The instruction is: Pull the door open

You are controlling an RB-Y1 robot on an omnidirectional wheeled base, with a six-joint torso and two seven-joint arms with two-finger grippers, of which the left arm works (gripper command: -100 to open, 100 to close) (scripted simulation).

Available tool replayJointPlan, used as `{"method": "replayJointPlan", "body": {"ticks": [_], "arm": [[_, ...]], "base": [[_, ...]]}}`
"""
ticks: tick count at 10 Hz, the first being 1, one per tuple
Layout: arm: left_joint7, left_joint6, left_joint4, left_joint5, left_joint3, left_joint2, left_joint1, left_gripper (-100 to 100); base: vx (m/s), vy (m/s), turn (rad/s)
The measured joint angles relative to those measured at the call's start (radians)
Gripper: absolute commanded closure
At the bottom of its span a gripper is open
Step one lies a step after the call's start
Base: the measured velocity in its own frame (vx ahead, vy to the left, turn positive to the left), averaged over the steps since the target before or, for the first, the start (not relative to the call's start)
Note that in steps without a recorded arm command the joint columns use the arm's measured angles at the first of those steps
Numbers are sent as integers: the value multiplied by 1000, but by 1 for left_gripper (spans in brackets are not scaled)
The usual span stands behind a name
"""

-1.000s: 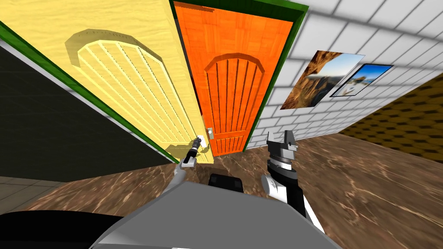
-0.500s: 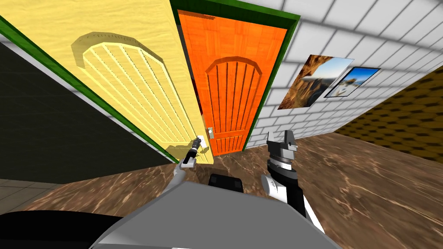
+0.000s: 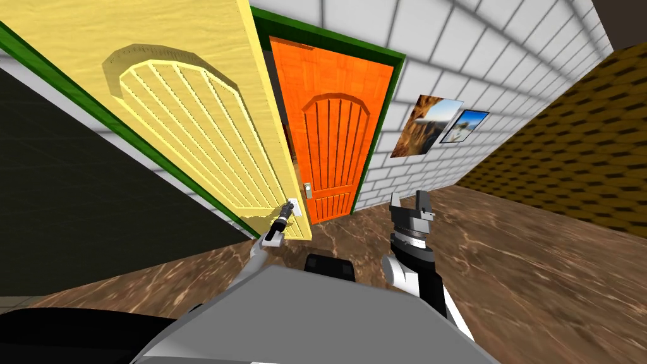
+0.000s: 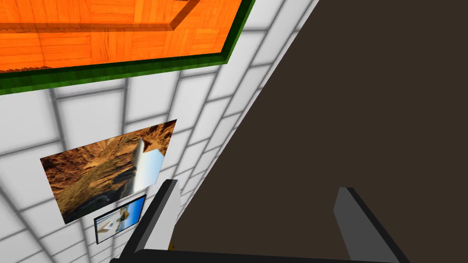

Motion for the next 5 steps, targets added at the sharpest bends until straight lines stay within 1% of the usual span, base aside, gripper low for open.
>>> {"method": "replayJointPlan", "body": {"ticks": [2, 3, 4, 5], "arm": [[28, -11, -10, 4, -29, 31, 13, 100], [43, -16, -13, 6, -45, 47, 18, 100], [54, -20, -20, 6, -57, 58, 27, 100], [55, -19, -18, 5, -61, 57, 32, 100]], "base": [[-292, 139, -237], [-244, 93, -173], [-104, 32, -28], [-162, 59, -138]]}}
